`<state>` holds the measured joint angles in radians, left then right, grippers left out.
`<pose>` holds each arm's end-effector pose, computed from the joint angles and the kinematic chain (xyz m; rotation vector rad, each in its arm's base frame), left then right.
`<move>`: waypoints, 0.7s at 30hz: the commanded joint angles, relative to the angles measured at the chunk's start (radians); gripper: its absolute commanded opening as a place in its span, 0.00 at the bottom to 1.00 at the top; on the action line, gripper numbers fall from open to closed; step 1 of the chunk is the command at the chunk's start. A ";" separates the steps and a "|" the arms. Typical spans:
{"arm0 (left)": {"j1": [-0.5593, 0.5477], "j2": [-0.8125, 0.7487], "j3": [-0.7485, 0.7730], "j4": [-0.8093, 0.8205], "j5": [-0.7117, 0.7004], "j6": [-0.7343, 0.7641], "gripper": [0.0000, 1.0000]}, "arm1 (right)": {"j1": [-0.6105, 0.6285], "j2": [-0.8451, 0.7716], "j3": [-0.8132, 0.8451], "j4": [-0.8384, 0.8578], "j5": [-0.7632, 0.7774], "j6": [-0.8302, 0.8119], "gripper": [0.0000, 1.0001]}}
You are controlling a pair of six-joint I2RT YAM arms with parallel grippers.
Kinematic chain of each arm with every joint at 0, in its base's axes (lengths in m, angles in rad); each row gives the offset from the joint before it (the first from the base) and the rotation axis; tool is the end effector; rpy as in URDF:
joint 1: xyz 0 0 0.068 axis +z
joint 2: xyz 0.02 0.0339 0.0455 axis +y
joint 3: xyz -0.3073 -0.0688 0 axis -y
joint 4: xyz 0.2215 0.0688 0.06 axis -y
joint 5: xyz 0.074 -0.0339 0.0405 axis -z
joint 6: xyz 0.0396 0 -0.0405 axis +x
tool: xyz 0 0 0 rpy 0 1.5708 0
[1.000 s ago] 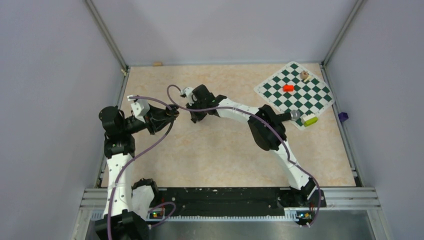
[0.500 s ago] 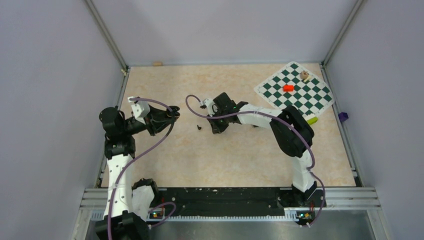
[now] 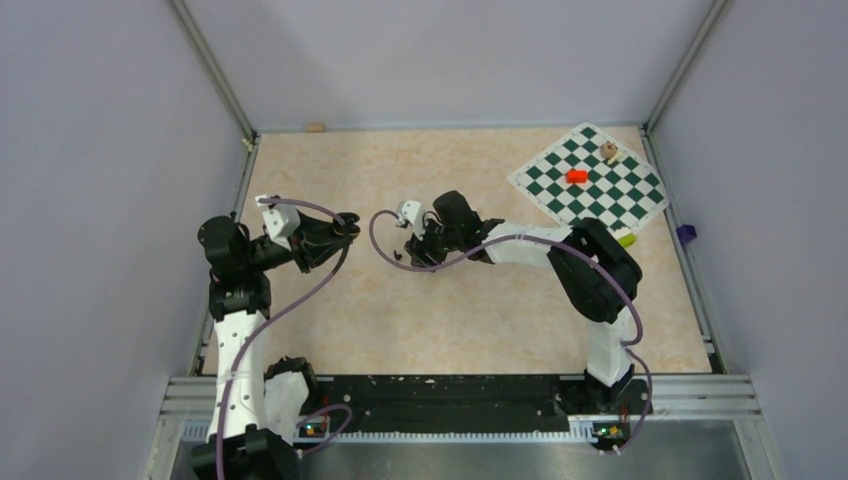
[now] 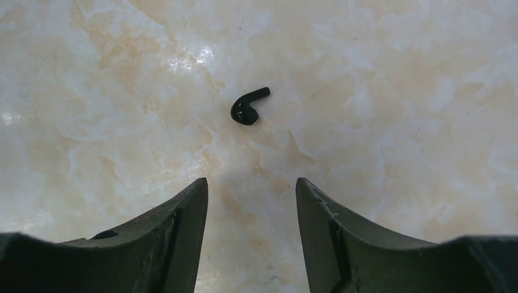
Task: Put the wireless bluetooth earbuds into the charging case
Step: Pick up the earbud from the center of the board.
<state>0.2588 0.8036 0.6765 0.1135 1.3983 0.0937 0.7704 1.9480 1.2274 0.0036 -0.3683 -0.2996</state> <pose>0.1210 -0.0083 0.3651 0.9364 1.3400 -0.8239 0.2935 0.3047 0.2252 -1.3462 1.8876 0.6635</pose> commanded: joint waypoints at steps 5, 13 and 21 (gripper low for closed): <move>-0.004 -0.010 -0.004 0.051 0.016 -0.012 0.00 | 0.008 -0.011 -0.085 0.303 -0.123 -0.280 0.55; -0.004 -0.018 -0.006 0.054 0.019 -0.015 0.00 | 0.041 0.062 -0.029 0.230 -0.066 -0.358 0.52; -0.005 -0.021 -0.009 0.056 0.014 -0.016 0.00 | 0.061 0.137 0.071 0.147 -0.010 -0.337 0.50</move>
<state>0.2581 0.7979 0.6762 0.1215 1.3987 0.0803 0.8143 2.0602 1.2396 0.1814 -0.4046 -0.6292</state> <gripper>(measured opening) 0.316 0.509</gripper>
